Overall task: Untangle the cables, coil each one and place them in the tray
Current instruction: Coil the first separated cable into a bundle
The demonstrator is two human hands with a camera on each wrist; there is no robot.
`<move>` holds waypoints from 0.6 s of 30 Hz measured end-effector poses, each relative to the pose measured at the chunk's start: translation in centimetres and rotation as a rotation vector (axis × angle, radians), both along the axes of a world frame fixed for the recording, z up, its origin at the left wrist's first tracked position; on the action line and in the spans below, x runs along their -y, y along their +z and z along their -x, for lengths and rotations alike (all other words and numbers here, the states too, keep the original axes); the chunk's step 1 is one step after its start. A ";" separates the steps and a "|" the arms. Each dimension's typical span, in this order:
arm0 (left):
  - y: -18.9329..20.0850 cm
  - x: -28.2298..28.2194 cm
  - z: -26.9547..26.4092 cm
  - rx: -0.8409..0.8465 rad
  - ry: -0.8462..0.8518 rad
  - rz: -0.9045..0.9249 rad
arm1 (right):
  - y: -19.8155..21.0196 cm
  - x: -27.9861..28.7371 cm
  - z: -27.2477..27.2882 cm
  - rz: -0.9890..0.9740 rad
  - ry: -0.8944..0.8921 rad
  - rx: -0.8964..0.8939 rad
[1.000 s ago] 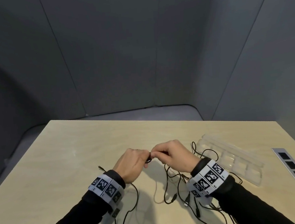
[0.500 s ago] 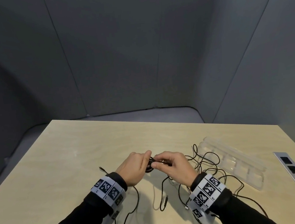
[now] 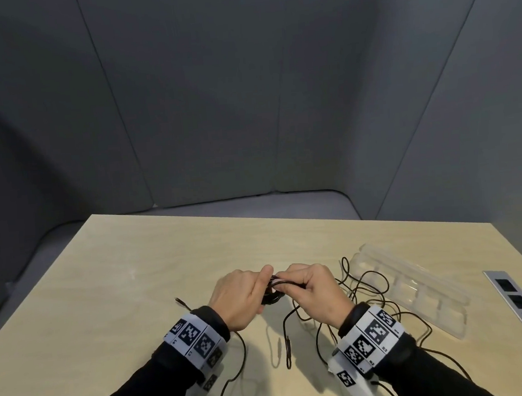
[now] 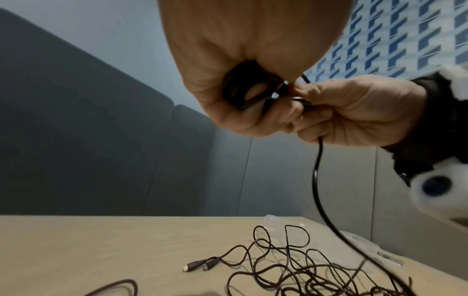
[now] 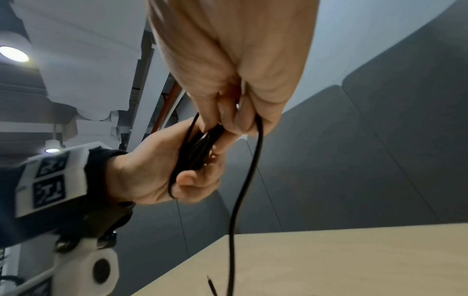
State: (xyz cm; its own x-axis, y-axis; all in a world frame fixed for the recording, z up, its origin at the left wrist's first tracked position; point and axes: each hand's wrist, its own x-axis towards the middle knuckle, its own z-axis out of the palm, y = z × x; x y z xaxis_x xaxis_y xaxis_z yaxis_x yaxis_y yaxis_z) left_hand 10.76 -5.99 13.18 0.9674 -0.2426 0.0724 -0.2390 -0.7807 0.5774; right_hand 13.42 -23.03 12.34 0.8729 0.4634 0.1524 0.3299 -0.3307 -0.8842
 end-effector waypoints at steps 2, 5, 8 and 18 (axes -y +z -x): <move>0.0 0.1 0.0 0.075 0.096 -0.154 | 0.1 -0.1 -0.3 -0.003 -0.005 0.012; -0.6 0.5 -0.2 0.096 0.163 -0.095 | 0.5 -0.2 -0.6 -0.009 -0.006 0.008; -1.3 0.1 -0.6 0.057 0.128 -0.040 | 1.6 0.3 -1.1 0.105 0.087 -0.085; -0.5 -0.5 -0.3 0.173 -0.018 0.345 | 3.6 0.0 -2.8 -0.007 0.165 -0.028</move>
State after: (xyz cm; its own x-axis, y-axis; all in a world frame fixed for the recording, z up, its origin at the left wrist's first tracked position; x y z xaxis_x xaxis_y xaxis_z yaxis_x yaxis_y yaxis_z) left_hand 11.09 -5.46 12.65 0.9297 -0.1923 0.3142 -0.3675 -0.5421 0.7557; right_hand 16.22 -23.00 15.93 0.7892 0.5997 0.1325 0.3541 -0.2679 -0.8960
